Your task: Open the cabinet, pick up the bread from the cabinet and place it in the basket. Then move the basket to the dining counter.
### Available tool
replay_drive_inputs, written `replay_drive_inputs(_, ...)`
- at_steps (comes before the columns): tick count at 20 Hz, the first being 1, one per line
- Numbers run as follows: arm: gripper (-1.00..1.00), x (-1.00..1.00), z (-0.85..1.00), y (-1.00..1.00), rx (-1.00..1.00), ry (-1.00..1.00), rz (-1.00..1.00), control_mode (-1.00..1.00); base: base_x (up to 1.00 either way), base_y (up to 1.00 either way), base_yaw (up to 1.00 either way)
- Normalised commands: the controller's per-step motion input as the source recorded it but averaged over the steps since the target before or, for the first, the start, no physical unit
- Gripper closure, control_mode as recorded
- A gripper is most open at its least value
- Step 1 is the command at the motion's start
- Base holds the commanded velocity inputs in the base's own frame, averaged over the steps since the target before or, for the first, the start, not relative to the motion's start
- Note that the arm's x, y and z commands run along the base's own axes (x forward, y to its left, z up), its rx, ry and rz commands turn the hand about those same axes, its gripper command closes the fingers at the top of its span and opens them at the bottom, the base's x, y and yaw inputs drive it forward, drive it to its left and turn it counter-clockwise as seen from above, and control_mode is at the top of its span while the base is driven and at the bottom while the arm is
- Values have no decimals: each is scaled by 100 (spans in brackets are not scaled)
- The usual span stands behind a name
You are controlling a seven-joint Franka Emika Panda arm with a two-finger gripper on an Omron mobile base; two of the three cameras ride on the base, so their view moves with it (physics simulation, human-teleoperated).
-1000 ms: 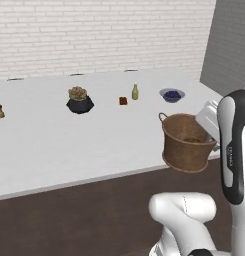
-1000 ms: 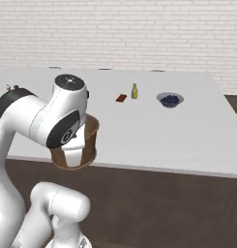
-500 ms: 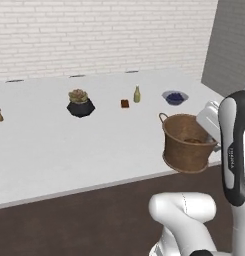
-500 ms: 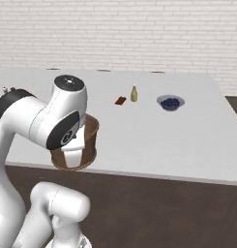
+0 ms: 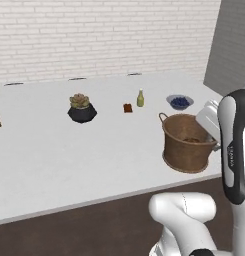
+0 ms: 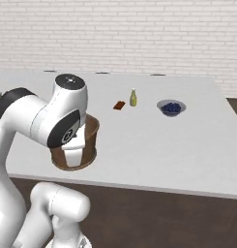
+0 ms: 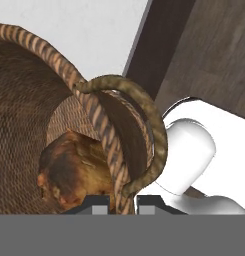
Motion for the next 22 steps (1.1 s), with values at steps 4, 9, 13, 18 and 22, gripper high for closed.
replay_drive_inputs(4, 100, 0, 0, 0, 0, 0, 0, 100, 39, 1, 0)
replay_drive_inputs(9, 100, 0, 0, 0, 0, 0, 0, 100, 43, 2, 0)
replay_drive_inputs(13, 100, 0, 0, 0, 0, 0, 0, 100, 28, 1, -1)
replay_drive_inputs(18, 100, 52, 0, -6, 0, 0, 3, -100, 0, 0, 0)
replay_drive_inputs(22, 100, 96, 0, 0, 0, 2, 1, -100, 0, 0, 0)
